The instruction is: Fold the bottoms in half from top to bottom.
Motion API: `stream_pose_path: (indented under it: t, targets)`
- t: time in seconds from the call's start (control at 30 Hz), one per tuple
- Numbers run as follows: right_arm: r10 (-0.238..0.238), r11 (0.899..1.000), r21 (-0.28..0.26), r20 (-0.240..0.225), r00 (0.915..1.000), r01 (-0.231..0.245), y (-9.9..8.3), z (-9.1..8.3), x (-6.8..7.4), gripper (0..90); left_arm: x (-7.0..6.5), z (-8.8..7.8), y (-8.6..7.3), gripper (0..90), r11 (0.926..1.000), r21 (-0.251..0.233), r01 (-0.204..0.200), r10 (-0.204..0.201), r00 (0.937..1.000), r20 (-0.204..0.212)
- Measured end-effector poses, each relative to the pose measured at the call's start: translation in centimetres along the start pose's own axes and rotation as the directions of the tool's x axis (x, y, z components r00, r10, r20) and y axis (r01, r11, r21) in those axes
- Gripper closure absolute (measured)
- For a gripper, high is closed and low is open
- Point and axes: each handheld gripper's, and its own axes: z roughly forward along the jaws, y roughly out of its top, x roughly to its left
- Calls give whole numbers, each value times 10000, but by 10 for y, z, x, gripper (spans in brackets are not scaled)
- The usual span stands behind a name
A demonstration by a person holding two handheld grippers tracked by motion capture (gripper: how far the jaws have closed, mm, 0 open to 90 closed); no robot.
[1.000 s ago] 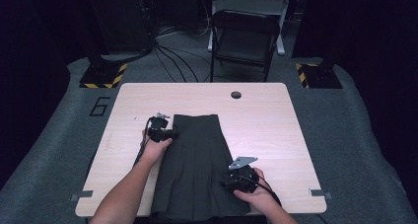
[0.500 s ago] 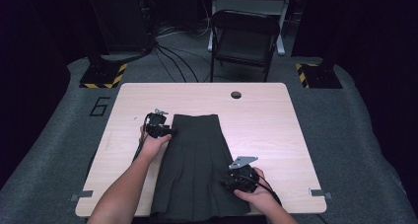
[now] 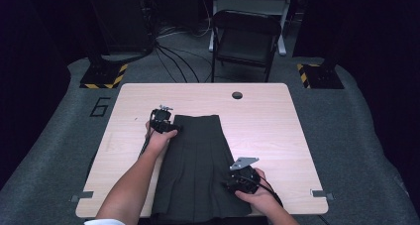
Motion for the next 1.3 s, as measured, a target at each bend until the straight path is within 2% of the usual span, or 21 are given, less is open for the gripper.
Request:
stream_pose_path:
  t: [0.03,0.07,0.1,0.17,0.33,0.4,0.5,0.53,0.57,0.63,0.73,0.8,0.9,0.97,1.0,1.13,1.2,1.3]
  targets:
    - [-34,10000,3,-8,10000,34,0,0,0,462,-1,1,1,327,9999,69,92,-92,10000,9]
    - [-23,10000,6,-11,10000,23,0,0,0,462,0,3,1,313,10000,-33,-52,51,10000,-76]
    - [-35,10000,45,-28,10000,35,0,0,0,462,-1,5,1,310,9998,-108,144,-145,9998,-102]
    - [-43,10000,41,-43,10000,43,0,0,0,460,1,6,2,305,9997,-78,238,-238,9997,-31]
    - [-105,9999,51,0,9999,105,0,-1,-1,459,4,9,1,272,9997,-204,153,-153,9999,10]
    - [-77,10000,41,-17,10000,78,0,0,0,459,4,10,1,275,9992,-315,253,-250,9996,98]
    - [-72,10000,34,7,10000,72,0,0,0,460,2,11,1,283,9996,-271,31,-25,9998,202]
    - [-79,10000,47,3,10000,79,0,-1,0,460,0,12,1,283,9992,-362,160,-154,9997,189]
    - [-114,9999,42,45,9999,114,0,0,-1,460,1,12,1,283,9991,-419,76,-65,9997,245]
    - [-75,10000,46,3,10000,75,0,0,0,460,0,13,2,283,9988,-462,178,-167,9996,247]
    - [-129,9999,92,21,9999,129,0,-1,0,460,-4,13,4,322,9992,-291,289,-269,9974,675]
    - [-96,9999,85,14,10000,96,0,-1,0,460,-7,15,6,325,9999,-126,-102,109,9982,586]
    - [-250,9997,67,27,9997,250,0,0,-1,459,-9,15,7,348,9999,-75,-130,134,9985,529]
    - [-270,9996,73,19,9996,270,0,0,-1,459,-9,14,8,395,9998,-84,-161,165,9987,491]
    - [-258,9996,70,18,9997,258,0,0,-1,459,-8,13,8,424,9999,-104,10,-6,9991,434]
    - [-255,9996,75,11,9997,255,0,0,-1,460,-9,10,8,577,9997,-221,66,-59,9995,296]
    - [-253,9997,75,12,9997,253,0,0,-1,460,-11,8,9,666,9997,-221,-131,135,9997,188]
    - [-268,9996,74,18,9996,268,0,0,-1,459,-13,7,9,762,9994,-312,-133,141,9996,236]
